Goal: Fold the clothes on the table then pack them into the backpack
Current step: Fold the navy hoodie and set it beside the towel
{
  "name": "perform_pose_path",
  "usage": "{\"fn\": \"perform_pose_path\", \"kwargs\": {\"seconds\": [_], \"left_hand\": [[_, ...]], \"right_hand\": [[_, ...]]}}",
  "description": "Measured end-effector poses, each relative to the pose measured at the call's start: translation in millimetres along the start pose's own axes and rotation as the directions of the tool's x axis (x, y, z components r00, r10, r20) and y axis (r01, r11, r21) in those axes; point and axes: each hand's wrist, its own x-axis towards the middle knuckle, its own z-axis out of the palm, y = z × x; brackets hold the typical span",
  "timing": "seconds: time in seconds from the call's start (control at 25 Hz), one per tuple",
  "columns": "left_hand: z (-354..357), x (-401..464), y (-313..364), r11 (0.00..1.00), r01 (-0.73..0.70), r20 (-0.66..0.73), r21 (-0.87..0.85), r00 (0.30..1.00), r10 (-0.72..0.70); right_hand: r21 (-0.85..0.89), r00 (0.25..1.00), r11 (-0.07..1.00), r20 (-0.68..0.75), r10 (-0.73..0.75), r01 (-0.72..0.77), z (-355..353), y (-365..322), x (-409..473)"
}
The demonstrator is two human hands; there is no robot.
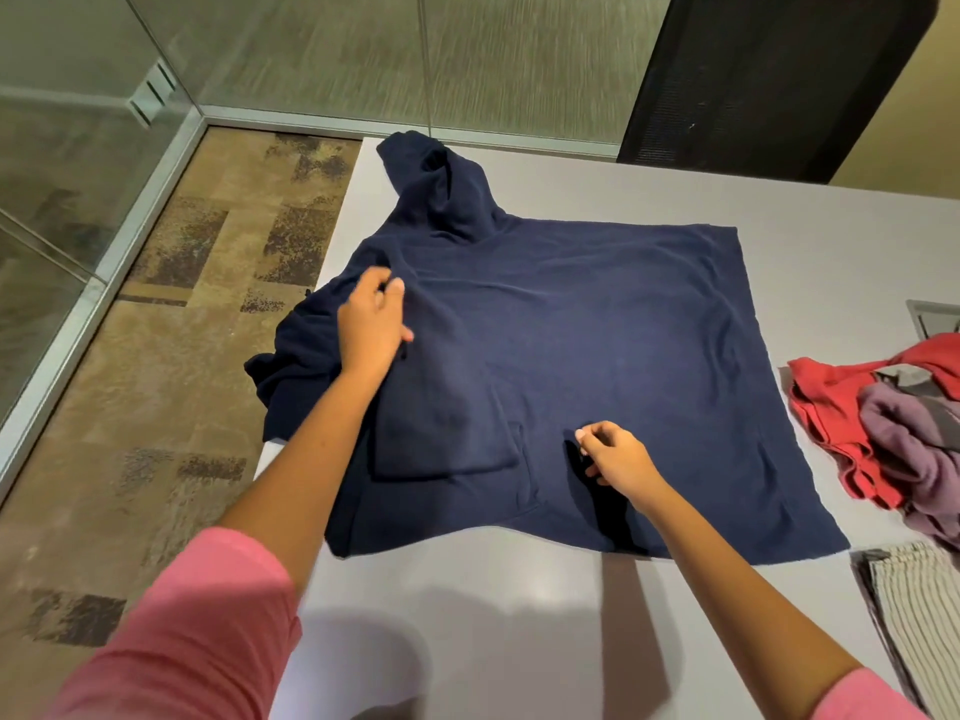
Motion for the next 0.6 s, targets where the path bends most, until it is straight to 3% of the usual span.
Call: {"fn": "perform_pose_path", "kwargs": {"seconds": [0.08, 0.24, 0.36, 0.48, 0.6], "left_hand": [[0.9, 15.4, 0.7, 0.997, -0.025, 0.026, -0.073, 0.999, 0.027], [-6.2, 0.7, -43.3, 0.967, 0.046, 0.164, 0.249, 0.982, -0.089], [-22.2, -39.5, -90.0, 0.891, 0.196, 0.126, 0.409, 0.955, -0.268], [-43.8, -87.9, -116.5, 0.831, 0.300, 0.091, 0.469, 0.919, -0.383], [-53.6, -126.6, -124.3, 0.842, 0.313, 0.201, 0.439, 0.879, -0.432]], "right_hand": [[-0.016, 1.000, 1.000, -0.010, -0.005, 0.005, -8.2, 6.8, -0.2], [-0.104, 0.999, 0.994, -0.020, -0.046, 0.044, -15.4, 26.0, -5.6], [-0.148, 0.998, 0.988, -0.020, -0.054, 0.051, -18.7, 39.1, -16.4], [-0.133, 0.998, 0.990, 0.027, -0.053, 0.056, -10.0, 40.4, -28.5], [-0.118, 0.993, 0.989, 0.097, -0.073, 0.084, 15.5, 26.4, -32.8]]}}
